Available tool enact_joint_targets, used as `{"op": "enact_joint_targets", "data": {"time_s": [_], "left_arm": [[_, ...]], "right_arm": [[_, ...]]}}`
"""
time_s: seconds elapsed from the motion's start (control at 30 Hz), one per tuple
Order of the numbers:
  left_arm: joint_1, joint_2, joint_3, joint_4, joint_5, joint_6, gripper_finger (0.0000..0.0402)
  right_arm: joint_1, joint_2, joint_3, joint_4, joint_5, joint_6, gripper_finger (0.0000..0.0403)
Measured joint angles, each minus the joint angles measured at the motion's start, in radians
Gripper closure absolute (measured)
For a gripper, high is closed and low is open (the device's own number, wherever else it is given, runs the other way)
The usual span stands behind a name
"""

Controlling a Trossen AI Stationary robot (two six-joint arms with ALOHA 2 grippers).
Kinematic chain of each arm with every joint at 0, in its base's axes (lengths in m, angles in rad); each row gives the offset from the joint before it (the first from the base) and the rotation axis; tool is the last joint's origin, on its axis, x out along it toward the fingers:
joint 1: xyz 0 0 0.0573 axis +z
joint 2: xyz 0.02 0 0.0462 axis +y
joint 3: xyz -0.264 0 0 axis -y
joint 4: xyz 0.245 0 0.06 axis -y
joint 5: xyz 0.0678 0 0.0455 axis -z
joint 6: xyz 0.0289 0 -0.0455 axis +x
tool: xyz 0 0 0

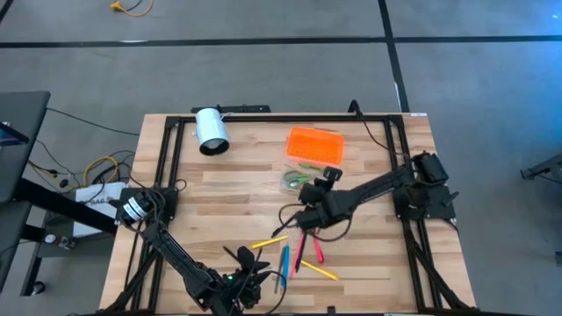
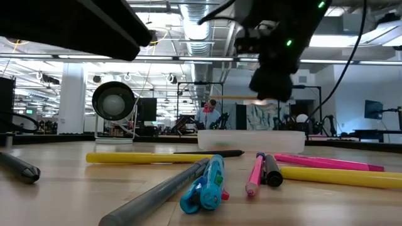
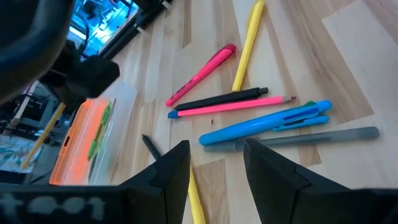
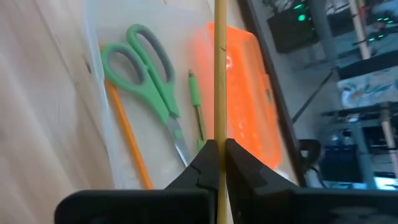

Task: Pick & place school supplies into a supply box
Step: Put the yellow pencil into the supply box, then put the left yellow pen into the supply box

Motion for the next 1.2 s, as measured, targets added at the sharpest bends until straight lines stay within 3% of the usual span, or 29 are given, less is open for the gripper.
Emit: {"op": "enact_joint_targets", "data": {"time_s": [0.27,0.53,0.73,1.2], "left_arm": [[-0.01,0.0,0.0,-0.049,-0.002,-0.06,0.026],[-0.013,0.0,0.0,-0.056,-0.027,-0.079,0.026],[-0.013,0.0,0.0,-0.055,-0.028,-0.082,0.026],[-0.013,0.0,0.0,-0.055,-0.028,-0.082,0.026]], "right_arm": [[-0.084,0.0,-0.082,0.11,-0.057,-0.044,0.0403],[-0.117,0.0,-0.142,0.247,-0.124,-0.112,0.0403],[-0.119,0.0,-0.148,0.257,-0.125,-0.115,0.04],[-0.153,0.0,-0.148,0.245,-0.126,-0.085,0.0301]]}}
